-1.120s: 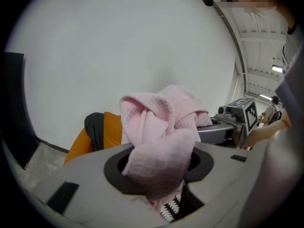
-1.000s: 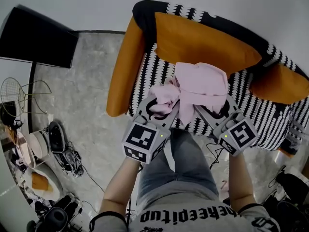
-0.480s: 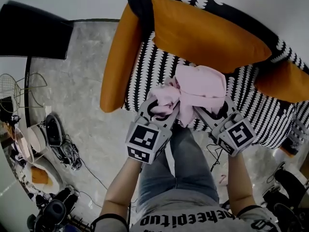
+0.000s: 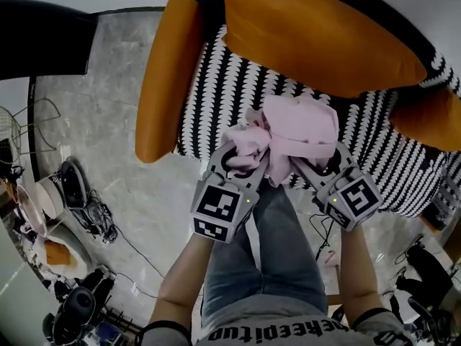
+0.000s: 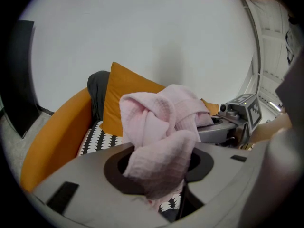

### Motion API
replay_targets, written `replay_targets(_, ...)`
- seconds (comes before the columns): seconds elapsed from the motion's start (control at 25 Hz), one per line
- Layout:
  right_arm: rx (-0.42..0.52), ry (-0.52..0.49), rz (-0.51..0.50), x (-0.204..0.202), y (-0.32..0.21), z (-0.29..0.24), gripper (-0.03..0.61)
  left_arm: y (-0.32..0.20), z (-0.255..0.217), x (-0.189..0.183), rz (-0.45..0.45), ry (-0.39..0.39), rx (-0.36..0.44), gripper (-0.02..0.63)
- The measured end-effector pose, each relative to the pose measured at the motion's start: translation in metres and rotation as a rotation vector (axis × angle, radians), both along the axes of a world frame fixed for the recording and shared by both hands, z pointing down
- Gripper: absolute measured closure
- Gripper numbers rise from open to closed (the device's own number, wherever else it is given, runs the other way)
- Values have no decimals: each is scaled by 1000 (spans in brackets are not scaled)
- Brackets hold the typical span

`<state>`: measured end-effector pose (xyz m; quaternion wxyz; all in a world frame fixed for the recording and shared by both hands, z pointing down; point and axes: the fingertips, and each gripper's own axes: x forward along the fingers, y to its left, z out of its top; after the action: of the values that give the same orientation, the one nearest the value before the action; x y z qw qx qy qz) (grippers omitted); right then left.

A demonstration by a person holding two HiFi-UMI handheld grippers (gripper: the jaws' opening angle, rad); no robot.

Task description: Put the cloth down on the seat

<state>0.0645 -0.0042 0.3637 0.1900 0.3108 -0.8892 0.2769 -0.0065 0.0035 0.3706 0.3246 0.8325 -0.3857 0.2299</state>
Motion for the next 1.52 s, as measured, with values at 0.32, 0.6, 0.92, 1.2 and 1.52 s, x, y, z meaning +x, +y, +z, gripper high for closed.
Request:
replay_targets(0.32,-36,10,-4,-1,13,59,360,12,57,-2,4,-34,-37,420)
replay_targets(0.6,-92,31,0,-25,4,118,360,3,117,-26,10,-60,-103,420)
replay_targets(0.92,-140,71,11,5,17,129,357,13,124,1,30,-75,-138,420)
replay_targets(1.2,-156,86,66,14,25,158,344,19,149,2,39,-115,-127,411)
replay_targets(1.52,-160,152,71,18,9,160,341,5,150,-1,37,-127,-140,371)
